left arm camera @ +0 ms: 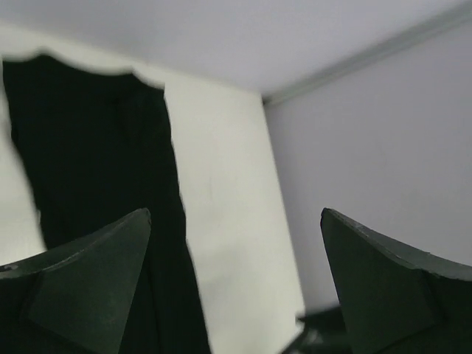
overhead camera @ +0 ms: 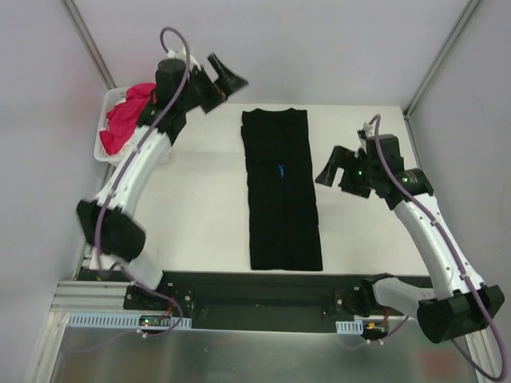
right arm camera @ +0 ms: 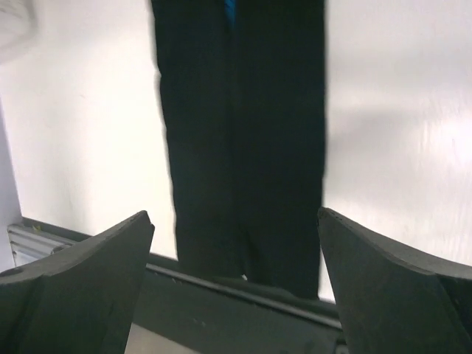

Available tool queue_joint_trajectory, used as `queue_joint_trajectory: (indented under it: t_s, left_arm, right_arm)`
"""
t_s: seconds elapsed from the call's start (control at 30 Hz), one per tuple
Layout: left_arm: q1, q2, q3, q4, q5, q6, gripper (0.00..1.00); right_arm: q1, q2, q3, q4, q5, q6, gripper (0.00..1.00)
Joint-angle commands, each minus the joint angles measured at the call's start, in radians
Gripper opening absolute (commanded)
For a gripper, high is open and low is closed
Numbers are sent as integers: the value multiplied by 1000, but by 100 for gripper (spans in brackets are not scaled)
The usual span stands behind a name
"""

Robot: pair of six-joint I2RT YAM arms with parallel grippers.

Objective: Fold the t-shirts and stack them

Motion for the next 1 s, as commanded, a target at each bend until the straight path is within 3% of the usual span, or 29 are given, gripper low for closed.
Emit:
queue_joint_trajectory:
  t_s: [0.0, 0.03, 0.1, 0.13, 0.23, 0.33, 0.47, 0.6, 0.73, 0.97]
  left_arm:
    - [-180, -284, -395, -297, -137, 140, 99]
    - [-210, -392, -558, -328, -159, 100, 99]
    - [-277, -497, -729, -328, -180, -75, 98]
    - [-358, -592, -877, -328, -218, -139, 96]
    - [-533, -729, -1101, -330, -304, -375, 94]
    - [-618, -780, -1225, -328, -337, -529, 92]
    - [-684, -754, -1259, -311, -366, -575, 85]
    - [-709, -714, -1268, -260, -401, -601, 78]
    - [-709, -674, -1340, -116, -377, -641, 76]
    - [-744, -588, -1310, -75, -346, -664, 74]
  right_arm:
    - [-140, -127, -291, -42, -203, -32, 96]
    - [-197, -149, -346, -29, -237, -7, 96]
    - [-226, -199, -455, 0, -338, -4, 96]
    - [-233, -213, -540, 2, -348, 1, 96]
    - [-236, -273, -688, 51, -384, 17, 98]
    - [-234, -351, -806, 133, -418, 76, 95]
    - [-234, -408, -963, 189, -426, 119, 92]
    - [-231, -420, -1009, 212, -412, 127, 86]
    - [-227, -417, -1009, 210, -389, 123, 81]
    - [-185, -381, -974, 135, -337, 119, 67]
